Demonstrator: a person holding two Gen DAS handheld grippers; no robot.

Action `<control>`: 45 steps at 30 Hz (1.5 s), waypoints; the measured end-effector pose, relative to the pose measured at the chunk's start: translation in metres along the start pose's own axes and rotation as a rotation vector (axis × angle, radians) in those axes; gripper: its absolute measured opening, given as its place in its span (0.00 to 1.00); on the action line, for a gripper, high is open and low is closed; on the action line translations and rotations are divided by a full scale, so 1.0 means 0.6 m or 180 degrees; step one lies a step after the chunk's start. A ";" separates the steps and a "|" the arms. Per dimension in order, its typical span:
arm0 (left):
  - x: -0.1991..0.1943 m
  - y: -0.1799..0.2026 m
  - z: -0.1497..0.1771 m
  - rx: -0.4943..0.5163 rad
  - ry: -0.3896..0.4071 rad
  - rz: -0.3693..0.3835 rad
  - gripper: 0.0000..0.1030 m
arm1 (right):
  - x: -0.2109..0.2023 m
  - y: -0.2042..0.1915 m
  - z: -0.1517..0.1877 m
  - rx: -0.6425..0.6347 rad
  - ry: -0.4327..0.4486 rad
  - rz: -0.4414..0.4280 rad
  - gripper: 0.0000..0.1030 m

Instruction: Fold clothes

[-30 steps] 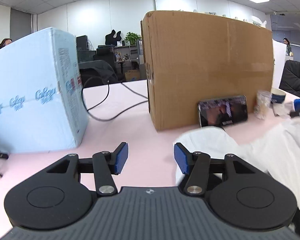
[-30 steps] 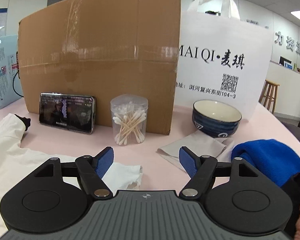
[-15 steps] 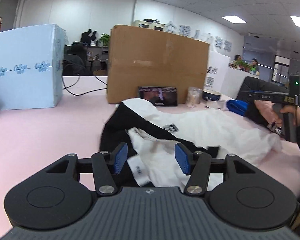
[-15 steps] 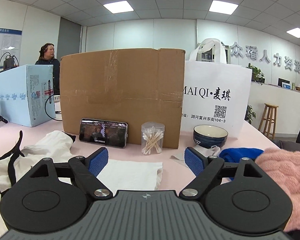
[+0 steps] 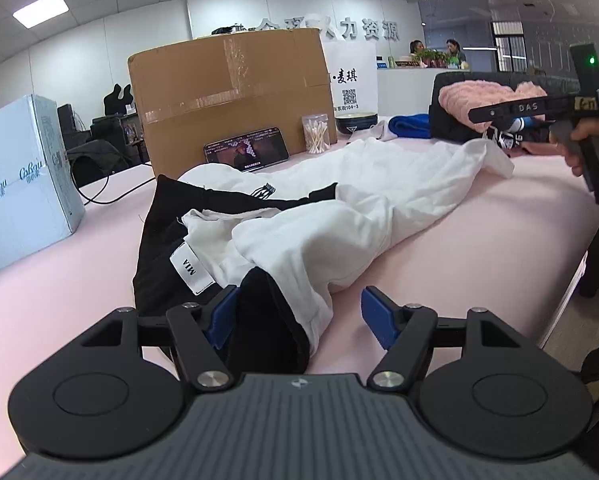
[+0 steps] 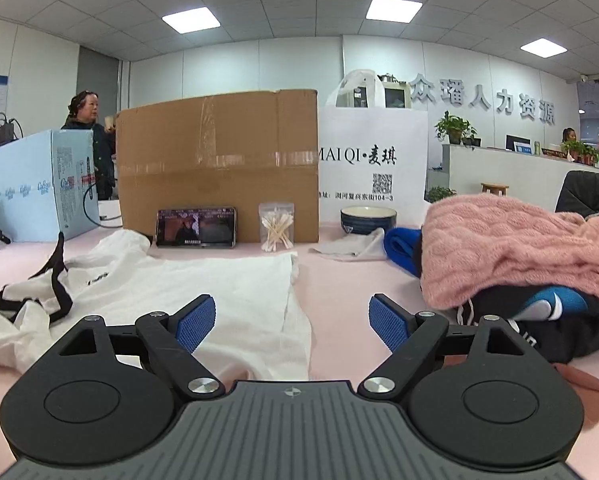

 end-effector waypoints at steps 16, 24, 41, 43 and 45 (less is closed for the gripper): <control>-0.073 -0.115 -0.010 -0.0205 0.0388 -0.0367 0.18 | -0.011 -0.077 0.067 -0.0667 -0.0529 -0.0794 0.10; -0.057 -0.095 0.044 0.0042 -0.0106 -0.0020 0.31 | -0.062 -0.055 0.082 -0.0739 -0.0728 -0.1038 0.53; -0.023 -0.225 -0.021 -0.0966 0.0314 -0.0378 0.63 | 0.030 -0.176 -0.033 -0.0084 -0.0108 -0.1768 0.75; -0.004 -0.217 -0.026 -0.0966 0.0259 -0.0296 0.63 | 0.041 -0.209 -0.037 -0.0131 -0.0162 -0.1928 0.75; 0.000 -0.205 -0.030 -0.0953 0.0269 -0.0170 0.64 | 0.051 -0.240 -0.039 -0.0180 -0.0223 -0.2075 0.75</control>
Point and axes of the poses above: each gripper's, at about its wrist camera, not at the fingertips, and x roughly the way its jaws point, y to its right, z to its underside, the point moved 10 cm from there along x, roughly the way its jaws point, and after that the axes turned 3 degrees about -y, right-handed, at the moved point
